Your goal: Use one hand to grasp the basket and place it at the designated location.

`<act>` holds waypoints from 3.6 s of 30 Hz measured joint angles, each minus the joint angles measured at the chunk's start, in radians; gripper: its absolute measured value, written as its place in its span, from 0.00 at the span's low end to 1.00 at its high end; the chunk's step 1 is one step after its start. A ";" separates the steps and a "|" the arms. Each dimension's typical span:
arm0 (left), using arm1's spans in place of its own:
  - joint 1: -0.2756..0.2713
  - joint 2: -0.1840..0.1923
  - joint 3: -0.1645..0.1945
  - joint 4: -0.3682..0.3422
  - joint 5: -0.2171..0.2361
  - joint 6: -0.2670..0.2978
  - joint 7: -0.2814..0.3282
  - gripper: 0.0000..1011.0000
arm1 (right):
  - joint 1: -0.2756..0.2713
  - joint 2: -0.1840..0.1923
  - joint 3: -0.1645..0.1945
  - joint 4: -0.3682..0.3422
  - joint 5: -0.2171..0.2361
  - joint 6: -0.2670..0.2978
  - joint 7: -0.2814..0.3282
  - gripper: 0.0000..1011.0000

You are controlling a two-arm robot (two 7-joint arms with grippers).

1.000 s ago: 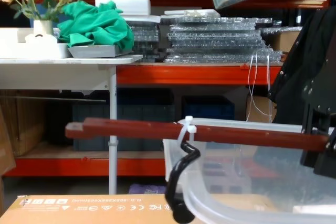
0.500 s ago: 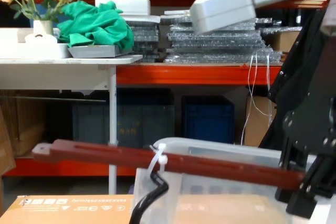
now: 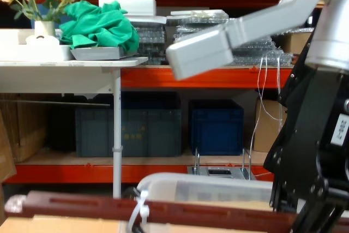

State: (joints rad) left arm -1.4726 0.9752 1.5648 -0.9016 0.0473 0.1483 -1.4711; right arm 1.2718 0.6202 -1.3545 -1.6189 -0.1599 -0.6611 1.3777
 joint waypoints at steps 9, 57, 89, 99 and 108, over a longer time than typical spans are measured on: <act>0.000 0.000 0.000 0.000 0.000 0.000 0.000 0.00 | -0.006 -0.023 -0.037 0.011 -0.047 0.008 -0.021 0.24; 0.000 0.000 0.000 0.000 0.000 0.000 0.000 0.00 | 0.096 0.043 -0.064 0.001 0.056 0.007 -0.078 0.99; 0.000 0.000 0.000 0.000 0.000 0.000 0.000 0.00 | 0.115 0.154 0.078 -0.035 0.202 -0.062 -0.068 0.99; 0.000 0.000 0.000 0.000 0.000 0.000 0.000 0.00 | 0.101 0.125 0.075 -0.013 0.179 -0.051 -0.063 0.99; 0.000 0.000 0.000 0.000 0.000 0.000 0.000 0.00 | 0.084 0.078 0.045 0.009 0.127 -0.022 -0.064 0.99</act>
State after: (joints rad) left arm -1.4725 0.9751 1.5648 -0.9017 0.0472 0.1483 -1.4711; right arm 1.3559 0.6986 -1.3097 -1.6096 -0.0330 -0.6835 1.3132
